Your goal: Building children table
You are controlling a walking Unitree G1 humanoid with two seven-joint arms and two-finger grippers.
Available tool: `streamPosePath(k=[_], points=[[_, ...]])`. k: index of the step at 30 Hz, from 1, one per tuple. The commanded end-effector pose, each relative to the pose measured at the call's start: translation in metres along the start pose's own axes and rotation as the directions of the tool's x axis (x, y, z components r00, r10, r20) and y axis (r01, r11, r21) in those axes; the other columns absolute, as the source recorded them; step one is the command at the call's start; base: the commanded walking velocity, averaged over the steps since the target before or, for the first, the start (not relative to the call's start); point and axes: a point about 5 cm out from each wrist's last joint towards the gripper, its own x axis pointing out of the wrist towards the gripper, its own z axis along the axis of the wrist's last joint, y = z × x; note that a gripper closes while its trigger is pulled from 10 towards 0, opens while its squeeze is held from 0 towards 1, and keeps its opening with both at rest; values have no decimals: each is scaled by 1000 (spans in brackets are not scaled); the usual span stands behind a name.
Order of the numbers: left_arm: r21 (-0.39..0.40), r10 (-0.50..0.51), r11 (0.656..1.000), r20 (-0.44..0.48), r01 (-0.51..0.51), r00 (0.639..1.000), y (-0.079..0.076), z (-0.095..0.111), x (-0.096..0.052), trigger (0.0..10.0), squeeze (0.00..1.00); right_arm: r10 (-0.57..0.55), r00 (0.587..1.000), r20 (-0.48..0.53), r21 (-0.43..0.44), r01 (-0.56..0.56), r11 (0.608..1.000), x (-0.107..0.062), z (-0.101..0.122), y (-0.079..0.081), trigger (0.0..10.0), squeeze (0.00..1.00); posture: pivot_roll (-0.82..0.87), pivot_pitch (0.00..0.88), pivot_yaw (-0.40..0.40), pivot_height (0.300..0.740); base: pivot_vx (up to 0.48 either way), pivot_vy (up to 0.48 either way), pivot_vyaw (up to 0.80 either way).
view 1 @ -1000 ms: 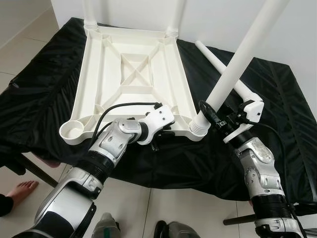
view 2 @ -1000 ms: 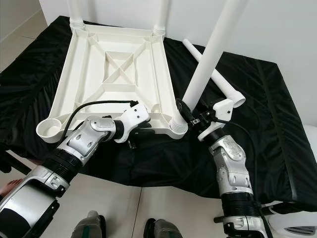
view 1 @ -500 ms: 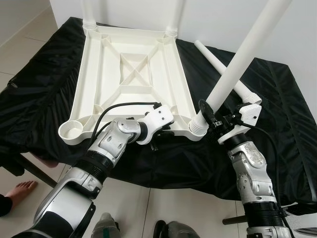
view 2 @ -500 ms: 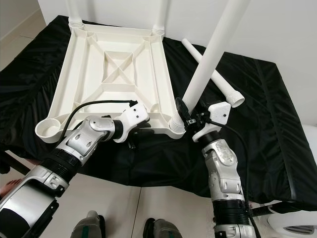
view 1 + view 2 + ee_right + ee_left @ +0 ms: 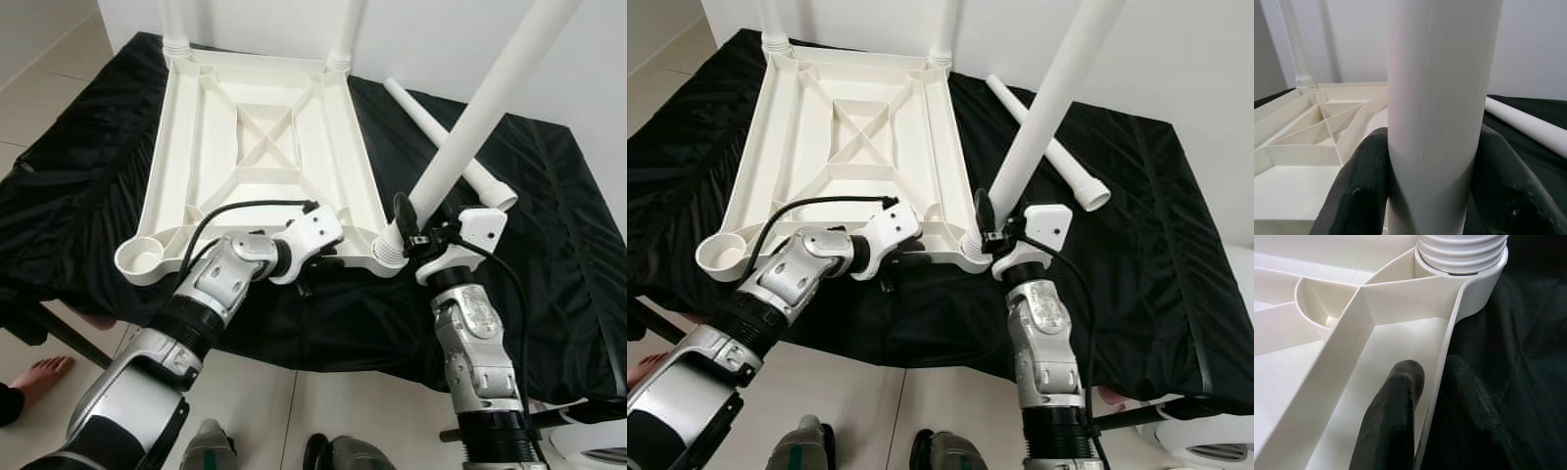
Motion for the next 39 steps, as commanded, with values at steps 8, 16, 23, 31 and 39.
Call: streamPosePath(k=[8,16,23,31,39], points=[[17,6,1000,-10,-6,1000,4,2,-1,10000,0,-154,978,-138,-44,149,988,-11,-24,1,10000,0,58,94,-88,740,0,0,0],[21,2,1000,-10,-2,1000,3,3,0,10000,0,-312,942,-121,-94,302,949,-14,-20,-3,10000,0,63,87,-93,740,0,0,0],[23,1,1000,-9,-1,1000,3,2,0,10000,0,-333,938,-96,-100,323,941,-17,-15,-2,10000,0,64,80,-97,740,0,0,0],[24,-1,1000,-9,1,1000,2,2,1,10000,0,-321,946,-40,-87,317,944,-16,-6,2,10000,0,61,75,-99,740,0,0,0],[27,-3,1000,-5,3,1000,2,3,2,10000,0,-305,952,-29,-67,302,951,-16,-3,5,10000,0,57,68,-100,740,0,0,0]])
